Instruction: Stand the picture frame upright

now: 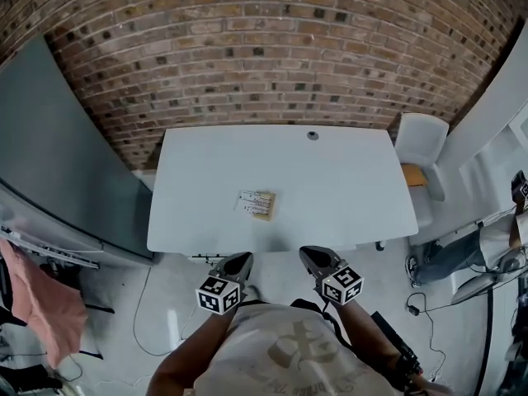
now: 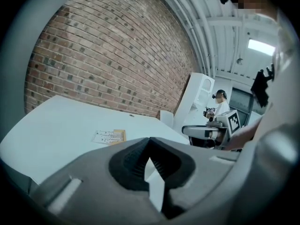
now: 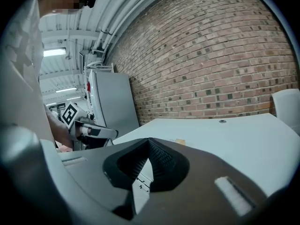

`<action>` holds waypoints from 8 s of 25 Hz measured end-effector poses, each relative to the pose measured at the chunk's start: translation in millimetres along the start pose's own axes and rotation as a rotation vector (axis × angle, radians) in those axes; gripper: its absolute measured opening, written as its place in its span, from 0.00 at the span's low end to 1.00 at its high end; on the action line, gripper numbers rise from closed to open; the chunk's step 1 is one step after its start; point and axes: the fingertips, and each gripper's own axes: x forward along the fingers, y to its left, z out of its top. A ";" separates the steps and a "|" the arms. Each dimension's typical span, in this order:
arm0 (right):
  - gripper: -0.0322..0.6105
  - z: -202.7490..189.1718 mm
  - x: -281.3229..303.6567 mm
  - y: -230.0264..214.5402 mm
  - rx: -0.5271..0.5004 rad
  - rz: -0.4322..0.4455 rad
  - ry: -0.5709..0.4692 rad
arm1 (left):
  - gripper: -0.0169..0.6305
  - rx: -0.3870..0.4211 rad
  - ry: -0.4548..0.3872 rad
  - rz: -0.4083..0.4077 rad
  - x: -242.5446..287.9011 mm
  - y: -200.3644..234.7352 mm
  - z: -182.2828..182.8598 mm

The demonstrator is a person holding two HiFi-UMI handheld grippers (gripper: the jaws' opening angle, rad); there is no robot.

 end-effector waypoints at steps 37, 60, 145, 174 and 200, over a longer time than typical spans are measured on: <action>0.06 55.3 185.5 -120.2 -0.188 0.273 0.262 | 0.03 -0.292 -0.034 0.236 76.9 116.1 37.5; 0.06 -20.4 277.1 -146.5 -0.308 0.601 0.720 | 0.11 -0.810 0.005 0.402 147.2 146.7 -24.5; 0.18 -7.2 223.3 -221.5 0.194 0.246 0.501 | 0.23 -0.221 0.528 0.143 255.2 157.7 22.0; 0.17 41.4 335.6 -270.4 0.185 0.101 0.364 | 0.22 0.166 0.504 0.007 313.5 283.3 101.2; 0.17 71.1 448.2 -334.7 0.003 -0.009 0.303 | 0.22 0.448 0.449 0.105 382.9 394.3 152.8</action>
